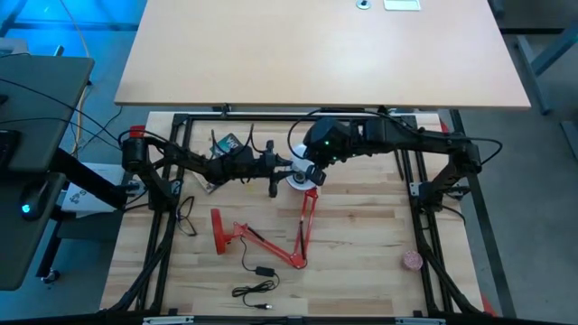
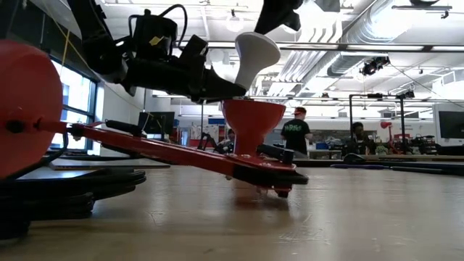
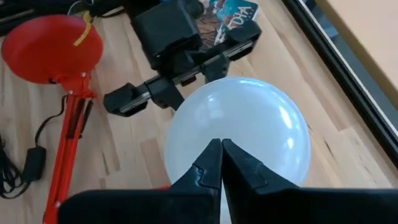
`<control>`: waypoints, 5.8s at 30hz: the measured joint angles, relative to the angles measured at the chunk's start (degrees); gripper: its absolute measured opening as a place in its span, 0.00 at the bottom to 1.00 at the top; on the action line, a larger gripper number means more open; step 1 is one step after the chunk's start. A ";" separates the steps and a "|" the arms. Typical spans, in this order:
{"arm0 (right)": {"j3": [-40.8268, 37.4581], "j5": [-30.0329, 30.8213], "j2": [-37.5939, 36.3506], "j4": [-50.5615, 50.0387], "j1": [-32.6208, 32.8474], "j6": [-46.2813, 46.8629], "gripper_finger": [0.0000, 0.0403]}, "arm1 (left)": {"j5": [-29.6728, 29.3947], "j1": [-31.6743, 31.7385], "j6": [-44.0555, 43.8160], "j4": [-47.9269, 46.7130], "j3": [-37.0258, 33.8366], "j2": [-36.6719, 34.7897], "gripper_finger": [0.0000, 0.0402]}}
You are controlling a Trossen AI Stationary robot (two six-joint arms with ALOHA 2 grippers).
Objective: Screw lightbulb
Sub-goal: Insert the lightbulb into the red lamp
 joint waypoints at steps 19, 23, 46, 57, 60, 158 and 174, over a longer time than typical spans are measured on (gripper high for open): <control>-0.31 -3.36 6.09 2.87 0.41 -1.67 0.00 | 2.59 -0.52 2.40 -0.29 0.32 -0.04 0.52; -0.31 -3.34 5.81 3.66 0.36 -1.73 0.00 | 2.55 -0.54 3.14 -1.46 0.30 -0.04 0.52; -4.91 -5.67 -8.79 -12.97 2.04 2.39 0.00 | -5.93 -0.28 -3.69 -37.80 0.23 -32.52 0.53; -38.16 -7.83 -21.90 19.03 2.07 16.78 0.00 | -15.96 -6.92 -21.41 -62.12 5.50 -28.99 0.06; -41.73 -5.78 -21.29 19.69 2.07 19.85 0.00 | -16.52 -7.05 -24.01 -61.55 5.96 -25.75 0.03; -14.43 -18.99 -10.20 4.93 -14.39 -9.18 0.00 | -7.79 -24.32 23.49 -78.93 44.38 14.25 0.00; -14.43 -19.18 -10.20 5.38 -14.37 -6.73 0.00 | -6.68 -15.71 19.27 -82.74 44.32 13.14 0.00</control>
